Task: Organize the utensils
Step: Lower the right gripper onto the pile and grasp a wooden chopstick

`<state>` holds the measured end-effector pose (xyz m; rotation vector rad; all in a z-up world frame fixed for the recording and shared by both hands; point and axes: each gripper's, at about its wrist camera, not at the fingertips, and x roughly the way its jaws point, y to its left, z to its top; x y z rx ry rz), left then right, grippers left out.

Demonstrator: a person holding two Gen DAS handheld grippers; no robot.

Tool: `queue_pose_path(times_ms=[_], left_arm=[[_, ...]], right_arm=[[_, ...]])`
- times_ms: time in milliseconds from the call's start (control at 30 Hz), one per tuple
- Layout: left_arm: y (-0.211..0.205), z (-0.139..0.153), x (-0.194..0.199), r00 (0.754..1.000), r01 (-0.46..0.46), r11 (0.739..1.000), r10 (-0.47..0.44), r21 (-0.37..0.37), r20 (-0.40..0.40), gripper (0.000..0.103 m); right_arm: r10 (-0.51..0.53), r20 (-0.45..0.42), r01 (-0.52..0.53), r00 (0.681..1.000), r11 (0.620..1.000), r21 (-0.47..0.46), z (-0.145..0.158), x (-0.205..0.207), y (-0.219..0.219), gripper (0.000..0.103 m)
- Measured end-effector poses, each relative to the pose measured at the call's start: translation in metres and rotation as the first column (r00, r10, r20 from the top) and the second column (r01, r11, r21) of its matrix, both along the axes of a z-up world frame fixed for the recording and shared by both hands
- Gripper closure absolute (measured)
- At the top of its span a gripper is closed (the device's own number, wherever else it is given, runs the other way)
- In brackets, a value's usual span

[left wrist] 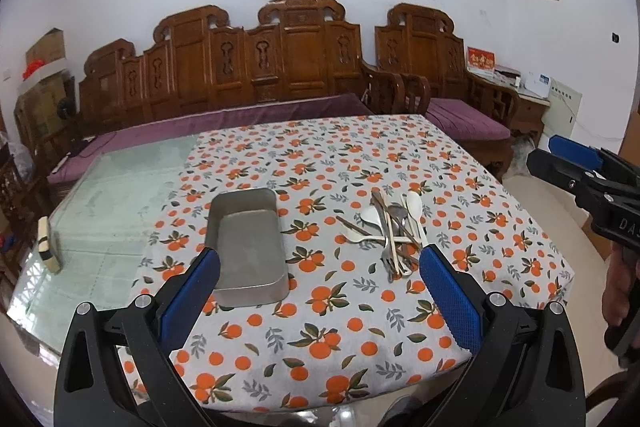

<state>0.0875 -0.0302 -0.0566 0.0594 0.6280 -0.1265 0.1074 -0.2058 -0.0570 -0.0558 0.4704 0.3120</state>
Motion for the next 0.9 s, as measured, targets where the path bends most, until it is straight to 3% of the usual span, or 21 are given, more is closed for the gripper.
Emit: queue_pose_path(times_ms=[500, 700, 900], left_arm=[[-0.040, -0.067, 0.084, 0.981, 0.127, 0.992, -0.128, -0.016, -0.148, 0.009], [-0.070, -0.112, 0.118, 0.949, 0.203, 0.979, -0.203, -0.027, -0.240, 0.024], [-0.079, -0.136, 0.140, 0.940, 0.217, 0.976, -0.216, -0.024, -0.264, 0.025]], right_arm=[[-0.038, -0.231, 0.035, 0.972, 0.999, -0.019, -0.098, 0.079, -0.040, 0.035], [-0.027, -0.308, 0.025, 0.951, 1.000, -0.010, -0.133, 0.101, -0.047, 0.050], [0.001, -0.396, -0.004, 0.918, 1.000, -0.006, -0.172, 0.122, -0.038, 0.061]])
